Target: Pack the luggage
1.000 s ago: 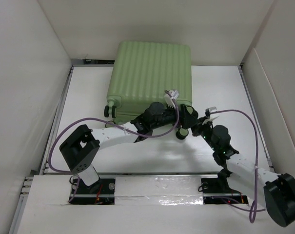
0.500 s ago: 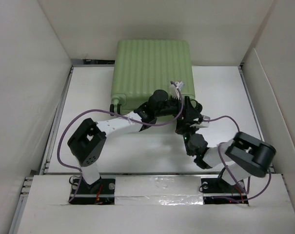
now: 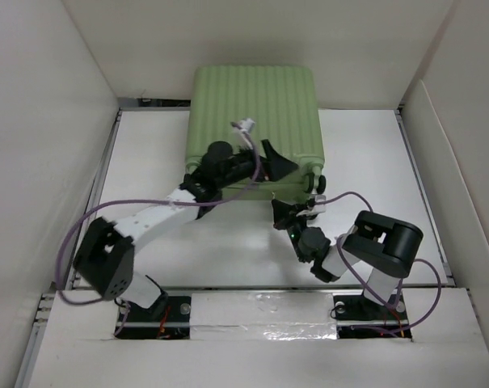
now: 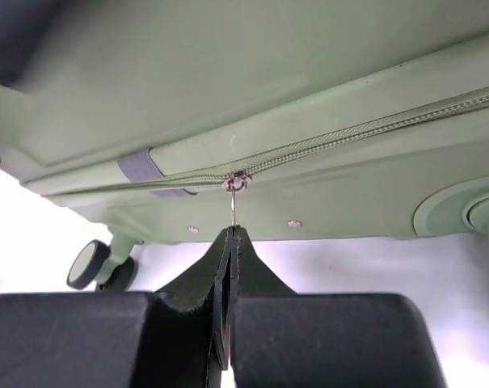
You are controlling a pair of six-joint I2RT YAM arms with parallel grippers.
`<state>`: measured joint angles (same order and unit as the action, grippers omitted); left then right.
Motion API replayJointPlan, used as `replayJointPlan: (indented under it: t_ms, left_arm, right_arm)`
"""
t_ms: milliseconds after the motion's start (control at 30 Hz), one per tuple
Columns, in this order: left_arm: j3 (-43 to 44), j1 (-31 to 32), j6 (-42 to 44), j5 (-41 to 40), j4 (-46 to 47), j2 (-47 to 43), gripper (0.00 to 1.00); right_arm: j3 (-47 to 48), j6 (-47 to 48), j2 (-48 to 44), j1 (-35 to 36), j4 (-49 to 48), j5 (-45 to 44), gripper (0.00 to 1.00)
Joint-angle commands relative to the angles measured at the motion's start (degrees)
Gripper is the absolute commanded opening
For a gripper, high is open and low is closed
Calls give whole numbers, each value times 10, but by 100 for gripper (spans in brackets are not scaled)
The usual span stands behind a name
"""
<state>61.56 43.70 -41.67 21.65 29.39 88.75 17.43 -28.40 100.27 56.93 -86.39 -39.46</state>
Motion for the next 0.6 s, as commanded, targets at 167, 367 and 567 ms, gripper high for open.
replayJointPlan:
  t_ms: [167,367,567]
  left_arm:
    - [-156,-83,39,-196,-80,-317,95]
    - [-172,-93,34,-403,-317,-458,62]
    - [-167,-158,47,-421,-466,-484,84]
  right_arm:
    - [-87,15,-4,60,-170,67,0]
    - [-115,7,-72,65,-114,83,2]
    - [-85,11,-172,79,93,58,50]
